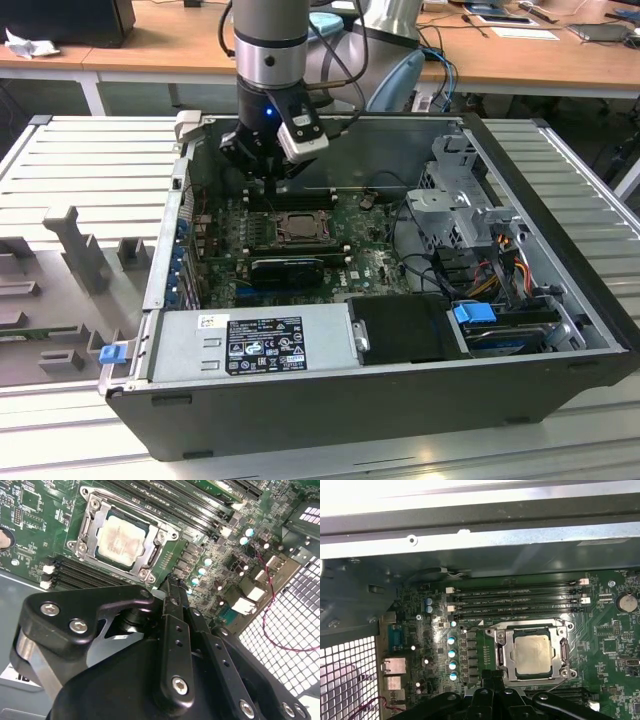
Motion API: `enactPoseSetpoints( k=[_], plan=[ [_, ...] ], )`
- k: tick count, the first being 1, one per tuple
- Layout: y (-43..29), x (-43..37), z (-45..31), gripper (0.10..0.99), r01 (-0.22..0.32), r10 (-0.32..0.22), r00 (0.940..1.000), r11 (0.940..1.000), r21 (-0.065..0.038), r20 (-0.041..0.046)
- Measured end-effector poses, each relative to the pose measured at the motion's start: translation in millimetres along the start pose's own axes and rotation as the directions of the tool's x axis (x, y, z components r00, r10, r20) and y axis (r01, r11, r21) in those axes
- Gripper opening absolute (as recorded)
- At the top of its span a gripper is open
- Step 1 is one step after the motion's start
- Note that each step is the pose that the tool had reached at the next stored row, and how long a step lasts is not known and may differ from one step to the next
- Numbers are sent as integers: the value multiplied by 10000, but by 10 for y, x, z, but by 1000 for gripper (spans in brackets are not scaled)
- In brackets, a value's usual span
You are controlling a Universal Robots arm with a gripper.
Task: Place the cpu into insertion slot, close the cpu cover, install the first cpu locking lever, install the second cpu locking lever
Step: 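Install the first cpu locking lever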
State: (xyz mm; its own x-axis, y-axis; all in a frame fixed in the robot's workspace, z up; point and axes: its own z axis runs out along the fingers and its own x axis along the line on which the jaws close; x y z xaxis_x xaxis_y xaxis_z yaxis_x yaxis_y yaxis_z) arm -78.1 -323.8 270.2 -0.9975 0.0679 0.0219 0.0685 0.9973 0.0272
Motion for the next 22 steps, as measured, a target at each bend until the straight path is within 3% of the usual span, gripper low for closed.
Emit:
enactPoseSetpoints(
  k=[9,16,18,19,22],
  plan=[
    [4,84,27,106,390,-390,9992,9992,7,-9],
    [48,265,34,106,401,-401,9992,9992,8,2],
    [111,292,39,106,401,-401,9992,9992,9,6],
    [185,300,61,106,402,-402,9992,9992,7,7],
    [276,315,124,106,404,-404,9992,9992,6,28]
  ],
)
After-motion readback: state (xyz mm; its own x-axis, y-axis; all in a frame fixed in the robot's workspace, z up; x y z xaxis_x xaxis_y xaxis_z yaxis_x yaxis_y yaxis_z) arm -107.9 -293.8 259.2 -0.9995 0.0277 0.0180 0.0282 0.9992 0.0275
